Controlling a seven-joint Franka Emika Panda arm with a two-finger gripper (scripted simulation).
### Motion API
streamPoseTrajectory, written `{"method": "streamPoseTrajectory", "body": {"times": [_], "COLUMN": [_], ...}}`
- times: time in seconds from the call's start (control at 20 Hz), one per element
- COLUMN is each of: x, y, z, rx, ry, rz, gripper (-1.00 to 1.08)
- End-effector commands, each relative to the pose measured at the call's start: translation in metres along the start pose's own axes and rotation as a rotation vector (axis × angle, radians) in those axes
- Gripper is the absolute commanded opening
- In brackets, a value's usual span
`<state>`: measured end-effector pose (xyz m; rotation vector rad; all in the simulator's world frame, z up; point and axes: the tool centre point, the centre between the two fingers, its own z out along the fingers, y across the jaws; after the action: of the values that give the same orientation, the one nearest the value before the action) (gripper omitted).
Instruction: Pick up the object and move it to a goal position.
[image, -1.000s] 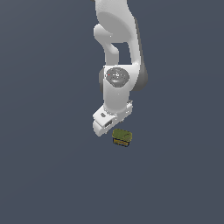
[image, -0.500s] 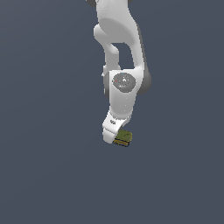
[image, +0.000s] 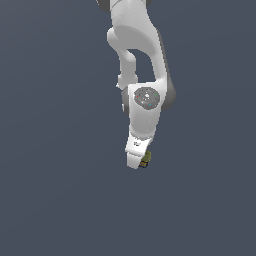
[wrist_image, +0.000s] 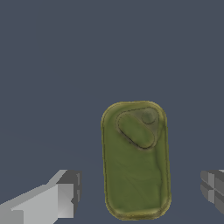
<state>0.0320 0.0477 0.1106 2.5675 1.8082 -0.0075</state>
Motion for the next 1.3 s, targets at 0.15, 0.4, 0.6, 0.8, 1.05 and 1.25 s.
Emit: {"method": "streamPoseTrajectory", "body": {"times": [0.15, 0.4, 0.6, 0.8, 1.05, 1.25], "x": [0.004, 0.005, 0.005, 0.005, 0.005, 0.005], "y": [0.001, 0.0, 0.0, -0.001, 0.0, 0.001], "z": [0.002, 0.002, 0.012, 0.034, 0.051, 0.052], "rx": [-0.002, -0.002, -0.002, -0.002, -0.002, -0.002], "ry": [0.004, 0.004, 0.004, 0.005, 0.005, 0.005], "rz": [-0.053, -0.055, -0.056, -0.059, -0.061, -0.061], "gripper": [1.0, 1.0, 1.0, 1.0, 1.0, -1.0]}}
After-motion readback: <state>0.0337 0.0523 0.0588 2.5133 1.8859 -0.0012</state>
